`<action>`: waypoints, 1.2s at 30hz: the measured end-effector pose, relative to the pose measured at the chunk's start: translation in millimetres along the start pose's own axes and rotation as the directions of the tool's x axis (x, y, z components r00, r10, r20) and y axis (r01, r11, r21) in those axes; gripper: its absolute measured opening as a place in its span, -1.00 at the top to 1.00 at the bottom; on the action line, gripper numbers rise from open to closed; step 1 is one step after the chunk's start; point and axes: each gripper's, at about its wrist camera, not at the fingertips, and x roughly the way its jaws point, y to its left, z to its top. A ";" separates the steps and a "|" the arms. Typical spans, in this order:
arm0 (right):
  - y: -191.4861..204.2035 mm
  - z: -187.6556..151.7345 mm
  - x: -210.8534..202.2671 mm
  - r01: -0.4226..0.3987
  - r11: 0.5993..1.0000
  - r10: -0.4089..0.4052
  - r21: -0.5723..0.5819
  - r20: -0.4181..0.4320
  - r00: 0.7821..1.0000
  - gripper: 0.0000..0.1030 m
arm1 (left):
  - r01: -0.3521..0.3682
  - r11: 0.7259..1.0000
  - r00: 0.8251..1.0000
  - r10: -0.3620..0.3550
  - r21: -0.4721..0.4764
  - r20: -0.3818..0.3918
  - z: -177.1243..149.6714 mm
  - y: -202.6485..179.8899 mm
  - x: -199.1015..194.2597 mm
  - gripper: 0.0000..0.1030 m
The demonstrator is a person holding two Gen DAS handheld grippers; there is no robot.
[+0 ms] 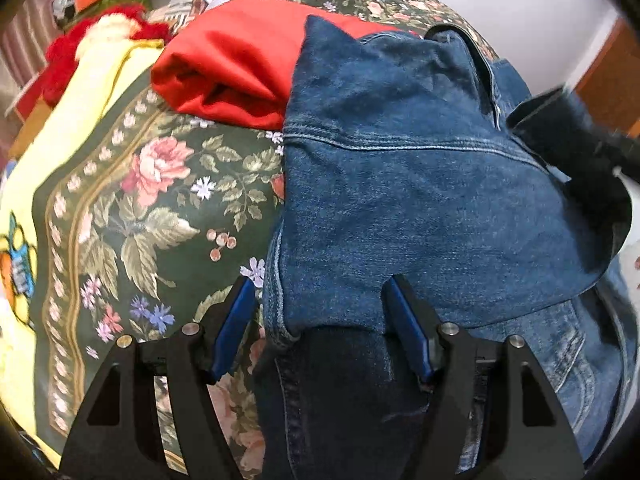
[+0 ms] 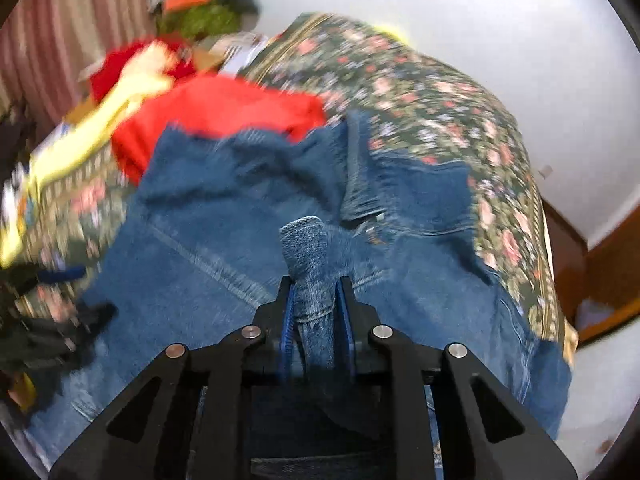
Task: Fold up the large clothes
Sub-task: 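Grasp the other sleeve cuff with the right gripper and lift it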
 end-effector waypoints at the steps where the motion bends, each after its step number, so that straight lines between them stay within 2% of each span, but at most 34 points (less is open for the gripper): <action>1: -5.9 1.2 -5.6 0.000 1.000 0.000 0.022 0.017 1.000 0.71 | -0.013 1.000 1.000 0.013 0.014 0.002 1.2 -3.6 0.4 -0.31; 3: -25.7 1.9 -23.3 -0.013 0.997 0.008 0.078 0.060 0.998 0.71 | -0.035 0.999 0.999 0.035 0.032 0.002 2.7 -8.4 1.2 -0.31; 7: -58.1 -8.1 -45.7 -0.024 0.984 0.008 0.178 0.090 0.996 0.71 | -0.064 0.997 0.998 0.064 0.042 0.005 5.1 -14.2 1.9 -0.31; 16: -121.4 -57.9 -54.4 -0.049 0.918 0.026 0.393 0.062 0.998 0.71 | -0.086 0.995 0.996 0.086 0.044 -0.005 5.8 -16.7 0.3 -0.31; 20: -134.9 -80.6 -59.6 -0.077 0.885 0.046 0.460 0.080 0.996 0.71 | -0.099 0.993 0.995 0.099 0.060 -0.006 5.5 -19.7 -4.8 -0.31; 24: -138.2 -97.2 -63.9 -0.071 0.880 0.037 0.470 0.081 0.996 0.71 | -0.085 0.994 0.996 0.086 0.061 -0.014 7.9 -22.2 -13.0 -0.31; 28: -149.5 -97.1 -70.5 -0.095 0.882 0.057 0.462 0.095 0.994 0.71 | -0.054 0.996 0.999 0.054 0.068 0.001 12.5 -32.5 -26.1 -0.31; 33: -156.8 -83.2 -93.7 -0.124 0.899 0.046 0.420 0.190 0.981 0.71 | -0.040 0.993 0.998 0.035 0.113 0.046 18.8 -52.5 -41.0 -0.34; 36: -161.4 -86.6 -94.8 -0.129 0.889 0.039 0.440 0.207 0.978 0.70 | -0.044 0.990 0.999 0.039 0.131 0.037 17.3 -62.0 -36.9 -0.36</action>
